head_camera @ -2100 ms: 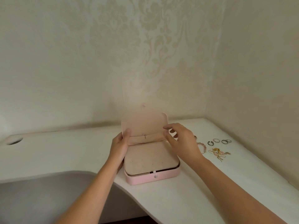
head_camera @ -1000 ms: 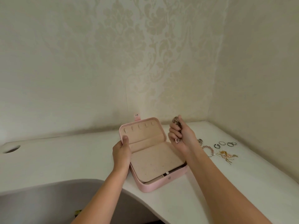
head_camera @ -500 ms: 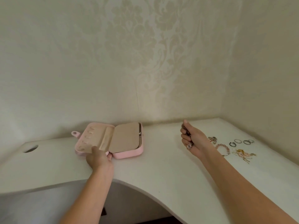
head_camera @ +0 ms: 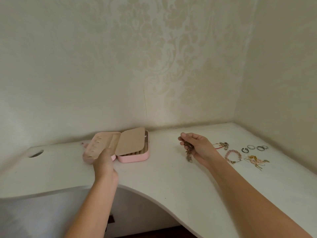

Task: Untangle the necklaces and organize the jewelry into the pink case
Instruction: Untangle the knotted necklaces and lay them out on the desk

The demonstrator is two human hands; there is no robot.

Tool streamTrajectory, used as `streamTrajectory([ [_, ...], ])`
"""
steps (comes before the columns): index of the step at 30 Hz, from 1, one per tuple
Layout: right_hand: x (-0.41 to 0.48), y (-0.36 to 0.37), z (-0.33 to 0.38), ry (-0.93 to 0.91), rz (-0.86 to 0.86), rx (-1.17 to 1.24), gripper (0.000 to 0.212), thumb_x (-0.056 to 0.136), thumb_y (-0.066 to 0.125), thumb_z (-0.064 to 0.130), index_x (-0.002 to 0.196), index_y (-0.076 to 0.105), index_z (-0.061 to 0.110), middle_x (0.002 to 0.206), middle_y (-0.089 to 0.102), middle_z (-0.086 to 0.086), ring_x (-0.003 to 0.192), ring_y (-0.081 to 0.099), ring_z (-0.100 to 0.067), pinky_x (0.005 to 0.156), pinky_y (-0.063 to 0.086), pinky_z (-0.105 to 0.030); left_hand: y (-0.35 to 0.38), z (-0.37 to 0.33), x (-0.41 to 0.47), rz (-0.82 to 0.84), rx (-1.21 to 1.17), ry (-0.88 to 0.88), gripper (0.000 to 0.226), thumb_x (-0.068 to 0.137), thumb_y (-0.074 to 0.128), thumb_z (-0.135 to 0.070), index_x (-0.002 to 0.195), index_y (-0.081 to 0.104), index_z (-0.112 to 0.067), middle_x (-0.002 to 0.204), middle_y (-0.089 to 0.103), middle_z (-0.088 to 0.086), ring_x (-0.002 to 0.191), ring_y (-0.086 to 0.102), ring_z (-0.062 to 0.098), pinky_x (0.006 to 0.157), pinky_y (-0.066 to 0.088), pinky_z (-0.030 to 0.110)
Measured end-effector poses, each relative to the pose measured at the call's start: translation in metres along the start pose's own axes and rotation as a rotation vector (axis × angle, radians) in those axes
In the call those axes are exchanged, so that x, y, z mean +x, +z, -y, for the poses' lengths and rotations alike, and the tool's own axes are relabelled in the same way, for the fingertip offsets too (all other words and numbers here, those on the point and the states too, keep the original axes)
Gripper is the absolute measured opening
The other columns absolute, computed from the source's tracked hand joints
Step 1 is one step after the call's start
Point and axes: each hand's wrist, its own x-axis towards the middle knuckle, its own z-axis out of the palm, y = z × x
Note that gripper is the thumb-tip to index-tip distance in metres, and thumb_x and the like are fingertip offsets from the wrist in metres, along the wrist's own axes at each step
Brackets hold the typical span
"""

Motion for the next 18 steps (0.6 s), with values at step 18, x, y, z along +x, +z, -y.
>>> streamTrajectory([
  [18,-0.056,-0.054,0.042,-0.142,0.260,-0.472,0.023,0.096,0.053,0.020,0.088,0.066,0.002,0.078,0.066,-0.001,0.079,0.061,-0.012,0.080,0.050,-0.021,0.071,0.095,-0.111,0.946,0.484,0.041,0.019,0.084,0.069,-0.006,0.099,0.071,-0.018,0.097,0.075,0.003,0.094,0.070,0.012,0.084,0.051,0.020],
])
